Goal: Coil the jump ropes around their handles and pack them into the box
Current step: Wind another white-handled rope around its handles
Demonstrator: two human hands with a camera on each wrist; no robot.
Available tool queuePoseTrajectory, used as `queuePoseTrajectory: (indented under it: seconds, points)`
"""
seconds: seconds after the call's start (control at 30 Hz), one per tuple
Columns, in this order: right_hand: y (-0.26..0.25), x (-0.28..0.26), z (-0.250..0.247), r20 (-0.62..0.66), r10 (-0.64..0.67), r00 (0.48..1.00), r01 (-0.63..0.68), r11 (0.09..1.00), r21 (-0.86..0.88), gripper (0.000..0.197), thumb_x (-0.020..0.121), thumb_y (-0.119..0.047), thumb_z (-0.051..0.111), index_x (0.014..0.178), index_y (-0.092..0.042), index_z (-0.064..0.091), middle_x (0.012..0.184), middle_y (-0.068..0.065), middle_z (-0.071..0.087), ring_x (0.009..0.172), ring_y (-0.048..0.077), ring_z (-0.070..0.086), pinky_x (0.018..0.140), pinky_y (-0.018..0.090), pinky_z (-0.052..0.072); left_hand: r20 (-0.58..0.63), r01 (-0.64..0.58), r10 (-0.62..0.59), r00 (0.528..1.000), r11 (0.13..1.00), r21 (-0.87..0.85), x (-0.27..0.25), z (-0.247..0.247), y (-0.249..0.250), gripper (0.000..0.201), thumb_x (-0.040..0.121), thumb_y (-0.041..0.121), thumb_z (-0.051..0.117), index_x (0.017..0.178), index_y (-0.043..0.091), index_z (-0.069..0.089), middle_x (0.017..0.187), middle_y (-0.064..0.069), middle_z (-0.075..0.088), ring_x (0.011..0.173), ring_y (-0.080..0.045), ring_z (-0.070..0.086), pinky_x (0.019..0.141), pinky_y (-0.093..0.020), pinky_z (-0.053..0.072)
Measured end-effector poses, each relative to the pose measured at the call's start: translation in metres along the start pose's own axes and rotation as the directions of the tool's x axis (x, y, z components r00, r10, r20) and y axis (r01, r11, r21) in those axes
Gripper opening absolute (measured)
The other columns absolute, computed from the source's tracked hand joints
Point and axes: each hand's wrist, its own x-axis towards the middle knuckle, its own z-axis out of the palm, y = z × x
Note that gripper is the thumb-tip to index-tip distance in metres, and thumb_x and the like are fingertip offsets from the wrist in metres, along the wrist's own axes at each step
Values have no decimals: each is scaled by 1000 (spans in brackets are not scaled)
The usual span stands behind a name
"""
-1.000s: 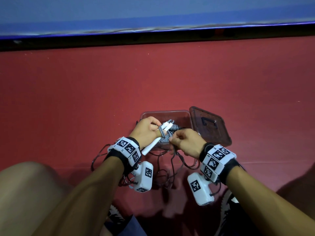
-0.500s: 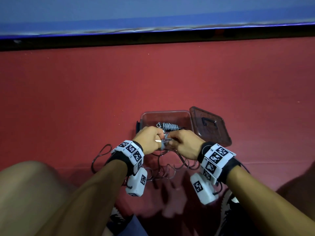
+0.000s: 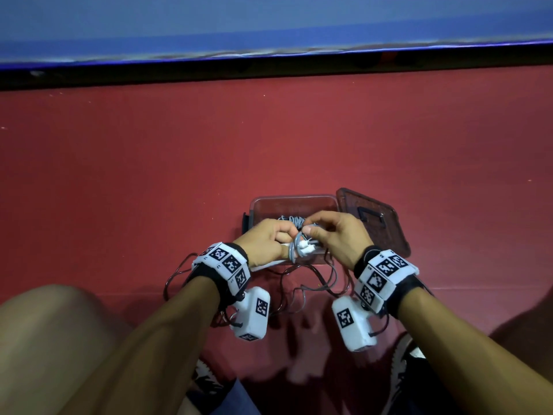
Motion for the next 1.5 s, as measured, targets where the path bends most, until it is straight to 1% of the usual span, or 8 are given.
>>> queuePoseTrajectory:
  seconds: [0.13,0.33,0.63,0.8,0.93,1.03,1.23,1.5]
  points:
    - [4,3,3,5,51,999,-51,980,191,8,89,-30,73,90,-26,79,87,-8,77,88,11,72,89,35,56,-26,-33,30,999,993,-112,-3,-2,4,20,74,4,73,92,10,67,81,-19,55,78,-25,49,72,-32,46]
    - [2,1,3,61,81,995,-95,954,285,26,99,-15,59,78,-13,73,67,0,67,61,16,57,61,28,46,-113,-45,21,993,976,-213,-8,-2,18,26,88,-15,65,110,-5,59,82,-14,69,55,-5,65,49,-14,47]
    - [-16,-12,10,200,23,980,23,974,-227,26,98,-24,56,74,-19,64,67,-1,66,67,15,61,62,24,42,-286,-45,18,958,995,-87,-4,-2,6,20,90,6,73,108,11,66,77,2,77,71,-11,71,70,-29,57]
    - [-22,-19,16,321,85,943,-56,993,-99,21,96,-9,56,78,-17,64,73,0,75,69,11,72,74,29,59,-369,-4,1,929,1000,-8,0,-7,-4,19,92,15,74,110,12,70,77,4,77,62,-3,65,63,-24,48]
    - [-25,-20,14,371,25,928,97,946,-308,28,96,-19,57,68,-17,57,76,1,73,77,20,69,76,31,54,-355,42,24,934,983,177,0,-5,-8,14,92,20,74,105,15,72,53,16,63,49,10,51,61,-16,41]
    - [-27,-21,14,410,-27,912,231,859,-457,31,96,-27,56,68,-15,56,77,2,67,79,26,62,69,31,45,-335,59,48,941,952,302,0,-1,-10,14,92,19,73,105,13,72,75,10,65,45,10,49,51,-5,35]
    - [-31,-23,15,437,-36,899,241,872,-426,24,96,-31,61,75,-20,56,75,-3,58,76,21,54,67,26,34,-280,146,-6,960,864,482,-1,3,-17,23,86,25,74,110,26,73,110,-3,76,102,-22,71,91,-35,56]
    - [-24,-17,15,380,-93,920,262,868,-421,15,95,-26,59,91,-20,72,87,4,71,87,26,65,76,33,49,-101,65,-6,995,805,589,-7,6,-13,8,87,24,73,81,20,70,72,-1,67,67,-19,58,63,-31,49]
